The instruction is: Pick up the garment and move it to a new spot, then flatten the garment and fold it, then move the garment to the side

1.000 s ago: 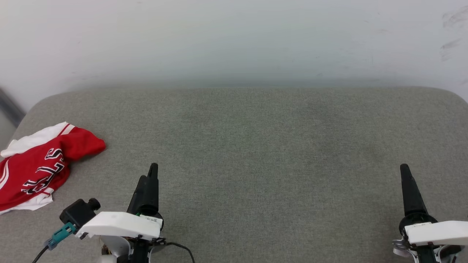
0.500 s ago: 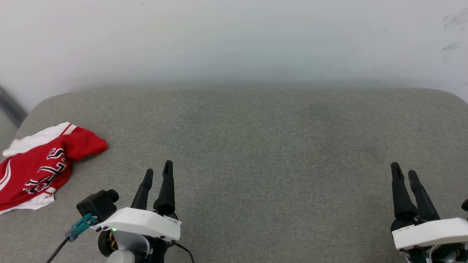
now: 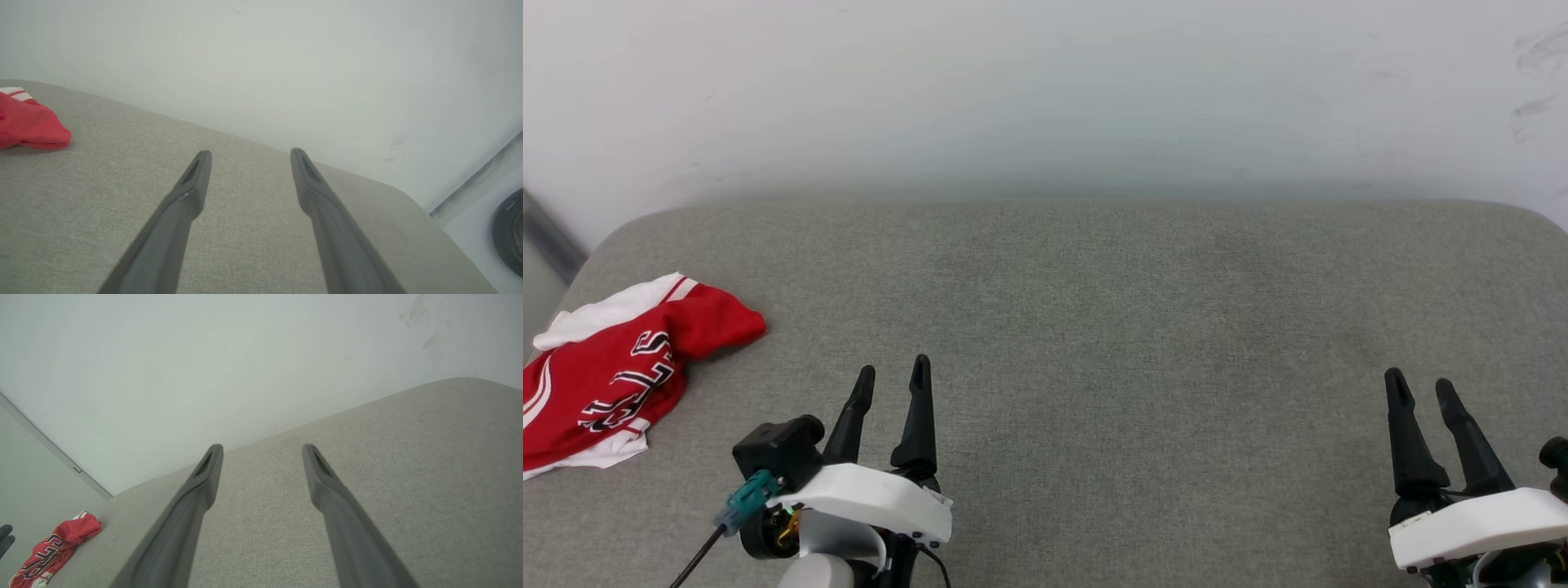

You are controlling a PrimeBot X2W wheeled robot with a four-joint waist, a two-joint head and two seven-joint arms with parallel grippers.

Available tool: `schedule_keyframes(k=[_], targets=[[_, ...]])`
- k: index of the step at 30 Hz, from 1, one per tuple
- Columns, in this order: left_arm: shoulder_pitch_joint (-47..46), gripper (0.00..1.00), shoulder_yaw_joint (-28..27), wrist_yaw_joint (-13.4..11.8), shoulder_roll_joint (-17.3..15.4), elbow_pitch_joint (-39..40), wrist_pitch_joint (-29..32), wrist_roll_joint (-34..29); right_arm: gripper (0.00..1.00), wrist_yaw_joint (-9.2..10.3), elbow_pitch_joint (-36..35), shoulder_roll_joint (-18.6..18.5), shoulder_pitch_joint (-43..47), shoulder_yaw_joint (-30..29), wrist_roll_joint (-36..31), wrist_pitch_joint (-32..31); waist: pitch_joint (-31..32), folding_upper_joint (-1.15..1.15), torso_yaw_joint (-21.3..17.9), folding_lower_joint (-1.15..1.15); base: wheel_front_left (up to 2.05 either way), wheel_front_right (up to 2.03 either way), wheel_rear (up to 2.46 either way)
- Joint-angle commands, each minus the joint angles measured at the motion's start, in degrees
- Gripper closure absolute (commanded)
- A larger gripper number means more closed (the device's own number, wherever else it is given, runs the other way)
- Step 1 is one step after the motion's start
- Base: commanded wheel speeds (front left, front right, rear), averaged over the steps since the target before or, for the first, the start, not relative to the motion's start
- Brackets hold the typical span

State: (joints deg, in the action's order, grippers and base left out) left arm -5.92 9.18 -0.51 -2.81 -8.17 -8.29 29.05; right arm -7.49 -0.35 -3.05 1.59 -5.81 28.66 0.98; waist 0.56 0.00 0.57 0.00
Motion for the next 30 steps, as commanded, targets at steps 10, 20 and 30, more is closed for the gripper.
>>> schedule_keyframes(k=[10,20,30], targets=[[-1.21,0.00,1.49,-1.26,-0.29,-0.81,-1.75,-6.61,0.00,0.00,-2.41,0.16,0.81,-0.39,-6.84,-0.37,0.17,0.00,0.01,0.00,0.00,0.00,0.00],[-1.21,0.00,2.20,-2.70,-0.37,-2.25,-3.10,-11.81,0.00,0.00,-3.24,0.18,1.72,-0.85,-11.87,-0.67,0.33,0.00,0.06,0.00,0.00,0.00,0.00],[-1.36,0.00,2.92,-3.71,-0.38,-3.43,-4.56,-17.23,0.00,0.00,-3.45,0.20,2.15,-1.05,-17.29,-0.33,0.30,0.00,0.32,0.00,0.00,0.00,0.00]])
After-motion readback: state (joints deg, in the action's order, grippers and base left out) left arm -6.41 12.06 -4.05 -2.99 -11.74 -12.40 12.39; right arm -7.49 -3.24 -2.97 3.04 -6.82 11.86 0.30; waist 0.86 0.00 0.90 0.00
